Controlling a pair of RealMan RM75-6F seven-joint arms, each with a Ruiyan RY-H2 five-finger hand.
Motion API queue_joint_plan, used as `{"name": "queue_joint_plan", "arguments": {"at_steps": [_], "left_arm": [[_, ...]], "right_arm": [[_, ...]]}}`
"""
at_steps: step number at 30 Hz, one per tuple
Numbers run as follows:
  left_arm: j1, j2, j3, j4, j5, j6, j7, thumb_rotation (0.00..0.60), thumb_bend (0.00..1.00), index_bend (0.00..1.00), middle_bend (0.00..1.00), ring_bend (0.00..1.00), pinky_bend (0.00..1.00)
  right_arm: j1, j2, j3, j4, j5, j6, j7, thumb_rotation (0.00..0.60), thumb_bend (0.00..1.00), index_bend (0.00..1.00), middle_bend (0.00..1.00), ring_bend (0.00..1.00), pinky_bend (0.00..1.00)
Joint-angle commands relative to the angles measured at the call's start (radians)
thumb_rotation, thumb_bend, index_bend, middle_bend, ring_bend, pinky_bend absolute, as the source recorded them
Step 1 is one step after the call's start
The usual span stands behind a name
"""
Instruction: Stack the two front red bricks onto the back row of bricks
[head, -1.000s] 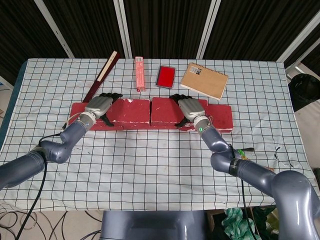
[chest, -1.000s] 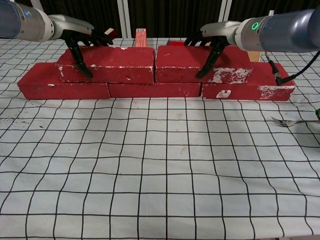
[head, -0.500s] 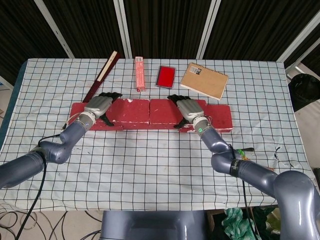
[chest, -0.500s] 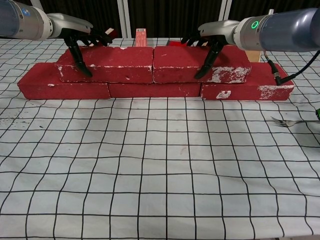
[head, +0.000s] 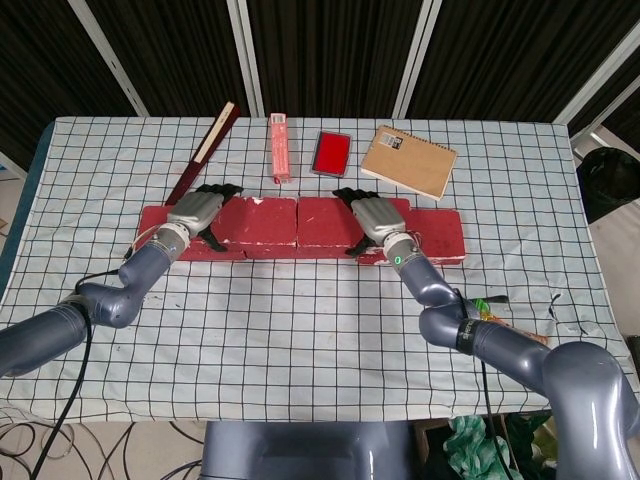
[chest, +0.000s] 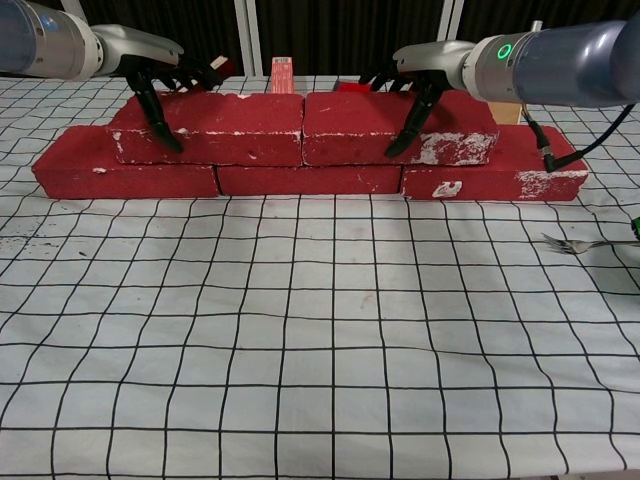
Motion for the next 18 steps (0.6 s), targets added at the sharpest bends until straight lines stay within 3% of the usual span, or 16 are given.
{"name": "queue_joint_plan", "arguments": {"at_steps": [1,18], "left_arm": [[-0.001,0.000,0.002,0.001,-0.003,-0.002,0.001,0.600,0.00,0.02,0.03,0.00,0.00],[-0.002,0.007,0.002,-0.010,-0.010,0.010,0.009,0.600,0.00,0.02,0.03,0.00,0.00]], "right_arm": [[0.000,0.000,-0.001,0.001,0.002,0.001,-0.002,0.600,0.05,0.05,0.04,0.07,0.10],[0.000,0.003,-0.003,-0.005,0.012,0.006,-0.013,0.600,0.03,0.04,0.04,0.05,0.09]]}}
